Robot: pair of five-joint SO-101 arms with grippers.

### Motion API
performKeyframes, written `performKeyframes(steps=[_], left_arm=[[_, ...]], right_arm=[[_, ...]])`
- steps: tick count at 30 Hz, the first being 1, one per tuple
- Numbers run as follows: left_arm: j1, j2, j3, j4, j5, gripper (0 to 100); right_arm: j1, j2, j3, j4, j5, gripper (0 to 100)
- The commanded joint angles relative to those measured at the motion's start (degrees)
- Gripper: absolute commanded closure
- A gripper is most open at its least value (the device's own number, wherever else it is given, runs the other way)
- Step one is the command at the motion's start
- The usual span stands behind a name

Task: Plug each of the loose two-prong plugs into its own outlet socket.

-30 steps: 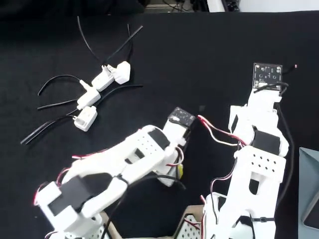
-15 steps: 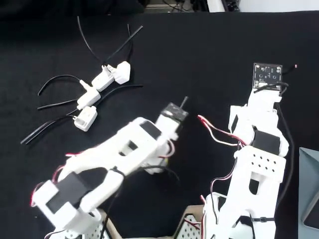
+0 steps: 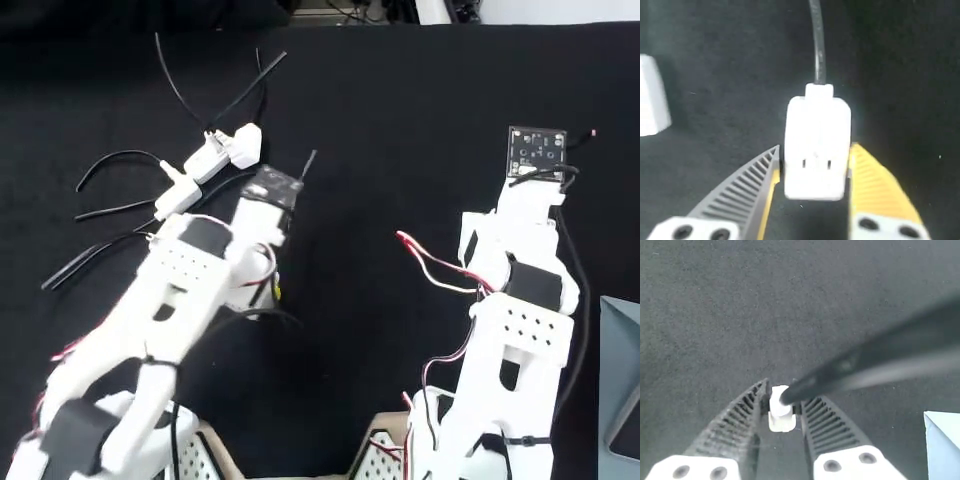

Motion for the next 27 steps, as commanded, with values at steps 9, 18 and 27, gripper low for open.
performKeyframes(steps=[9, 18, 27], left_arm=[[-1.54, -14.86, 5.85, 0.70, -0.88, 73], [1.19, -11.96, 18.86, -13.01, -0.62, 73], [7.34, -9.49, 18.86, -16.26, -0.53, 73]], right_arm=[[0.18, -0.31, -1.54, -0.70, -0.35, 98.7], [0.18, -0.31, -1.54, -0.70, -0.35, 98.7], [0.18, -0.31, -1.45, -0.70, -0.35, 98.7]])
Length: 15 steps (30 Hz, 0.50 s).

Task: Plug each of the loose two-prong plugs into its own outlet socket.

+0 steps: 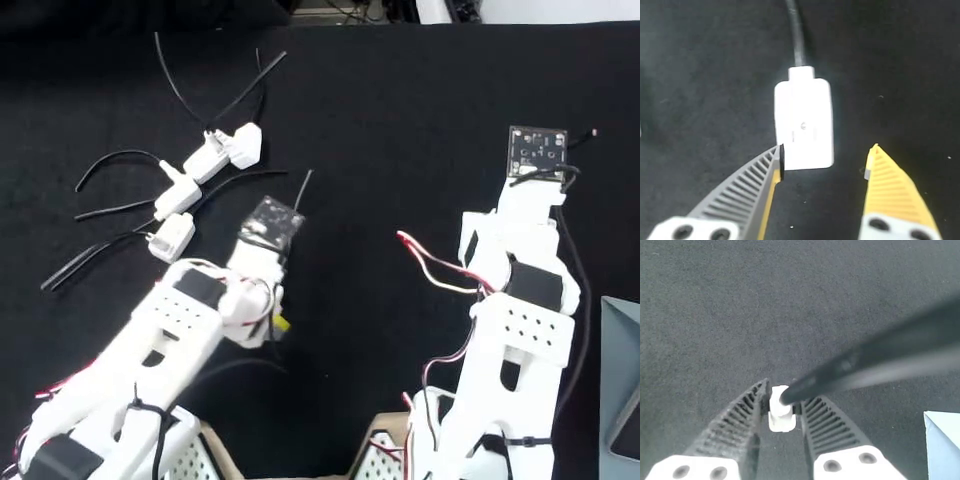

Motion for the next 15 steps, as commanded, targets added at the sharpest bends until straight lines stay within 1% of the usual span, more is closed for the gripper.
performKeyframes(steps=[1, 6, 9, 15], left_arm=[[2.15, -0.26, -0.66, -1.05, -0.26, 73], [1.63, 1.05, -0.48, -1.05, -0.18, 73], [1.10, 4.04, -0.40, -0.62, -0.18, 73], [-3.47, 13.36, -4.53, -1.93, -0.18, 73]], right_arm=[[0.18, -0.31, -1.45, -0.70, -0.35, 98.7], [0.18, -0.31, -1.45, -0.70, -0.35, 98.7], [0.18, -0.31, -1.45, -0.70, -0.35, 98.7], [0.18, -0.31, -1.45, -0.70, -0.35, 98.7]])
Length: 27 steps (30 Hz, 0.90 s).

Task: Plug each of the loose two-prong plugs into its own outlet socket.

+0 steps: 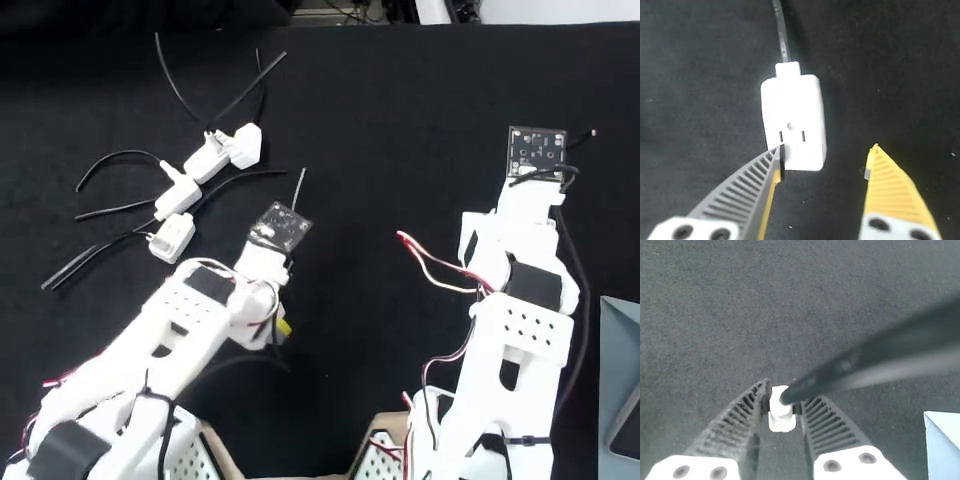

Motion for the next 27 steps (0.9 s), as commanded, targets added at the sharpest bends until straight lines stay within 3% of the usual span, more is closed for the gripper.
performKeyframes(steps=[1, 7, 13, 17, 23, 27], left_arm=[[-3.38, 5.01, -4.18, -1.05, -0.18, 74], [-5.58, 9.41, -8.22, -1.49, -0.62, 83], [-6.11, 8.35, -8.48, -1.23, -0.53, 83], [-10.15, 2.46, -9.10, 1.41, -0.62, 82], [-17.89, -6.42, -11.21, 7.03, -0.70, 68], [-22.99, -8.79, -11.03, 6.59, -3.78, 68]], right_arm=[[0.18, -0.31, -1.45, -0.70, -0.35, 98.7], [0.18, -0.31, -1.45, -0.70, -0.35, 98.7], [0.18, -0.31, -1.45, -0.70, -0.35, 98.7], [0.00, -0.31, -1.45, -0.70, -0.35, 98.7], [-2.20, -0.31, -0.31, -0.70, -0.35, 98.7], [-2.11, -0.31, -0.31, -0.70, -0.35, 98.7]])
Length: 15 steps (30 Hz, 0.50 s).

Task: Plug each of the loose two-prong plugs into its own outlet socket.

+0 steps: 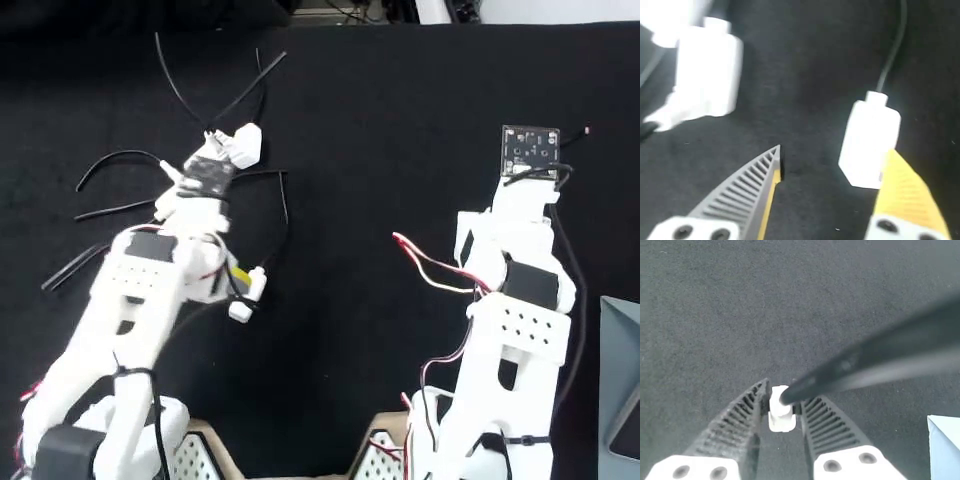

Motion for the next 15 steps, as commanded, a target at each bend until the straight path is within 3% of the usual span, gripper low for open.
performKeyframes(steps=[1, 6, 15], left_arm=[[-4.18, -2.64, -2.68, 0.00, -3.96, 68], [-5.23, -3.16, -3.12, 0.35, -5.10, 68], [3.74, -6.24, -2.42, 2.37, -4.57, 68]], right_arm=[[-1.05, -0.31, -0.31, -0.70, -0.35, 98.7], [-1.05, -0.31, -0.31, -0.70, -0.35, 98.6], [-1.05, -0.31, -0.31, -0.70, -0.35, 98.6]])
